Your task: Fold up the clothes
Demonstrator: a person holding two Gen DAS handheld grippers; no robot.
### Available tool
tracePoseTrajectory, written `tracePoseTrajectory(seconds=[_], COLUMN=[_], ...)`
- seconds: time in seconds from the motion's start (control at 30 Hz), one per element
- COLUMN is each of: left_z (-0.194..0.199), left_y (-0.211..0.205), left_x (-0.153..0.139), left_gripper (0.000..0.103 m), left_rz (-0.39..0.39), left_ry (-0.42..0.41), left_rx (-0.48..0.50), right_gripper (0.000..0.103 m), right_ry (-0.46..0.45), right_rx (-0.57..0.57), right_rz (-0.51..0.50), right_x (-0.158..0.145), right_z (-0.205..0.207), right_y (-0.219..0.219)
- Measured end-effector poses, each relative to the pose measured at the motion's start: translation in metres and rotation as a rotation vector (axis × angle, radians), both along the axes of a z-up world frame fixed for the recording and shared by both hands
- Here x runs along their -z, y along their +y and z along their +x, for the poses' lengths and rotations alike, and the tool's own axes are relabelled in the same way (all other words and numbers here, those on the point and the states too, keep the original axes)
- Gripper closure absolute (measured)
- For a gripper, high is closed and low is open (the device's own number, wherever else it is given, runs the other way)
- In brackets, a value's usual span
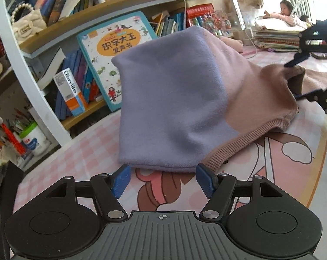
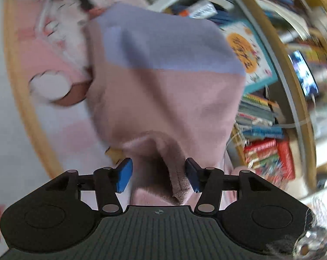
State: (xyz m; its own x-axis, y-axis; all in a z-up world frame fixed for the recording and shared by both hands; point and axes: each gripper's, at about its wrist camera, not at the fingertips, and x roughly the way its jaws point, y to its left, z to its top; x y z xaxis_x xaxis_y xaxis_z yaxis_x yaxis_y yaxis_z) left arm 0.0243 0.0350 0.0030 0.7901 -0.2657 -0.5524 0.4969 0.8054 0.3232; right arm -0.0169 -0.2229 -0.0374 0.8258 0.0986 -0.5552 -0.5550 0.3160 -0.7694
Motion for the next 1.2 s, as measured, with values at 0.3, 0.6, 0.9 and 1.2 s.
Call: tracePoseTrajectory(seconds=[0.3, 0.6, 0.9, 1.2], left_z=[-0.002, 0.0, 0.014, 0.041], left_y=[0.001, -0.005, -0.027, -0.022], left_x=[-0.001, 0.006, 0.009, 0.008], left_gripper=[0.035, 0.035, 0.035, 0.095], left_rz=[0.006, 0.034, 0.134, 0.082], left_ry=[-0.012, -0.021, -0.123, -0.143], left_rx=[0.021, 0.064, 0.075, -0.009], right_gripper=[0.033, 0.097, 0.097, 0.095], right_ry=[-0.088, 0.025, -0.136, -0.132], right_rx=[-0.192, -0.271, -0.074, 0.003], right_rz=[-0.121, -0.056, 0.366, 0.359], right_x=[0.011, 0.005, -0.073, -0.068], right_z=[-0.006, 0.01, 0.024, 0.024], right_y=[0.018, 0.031, 0.002, -0.008])
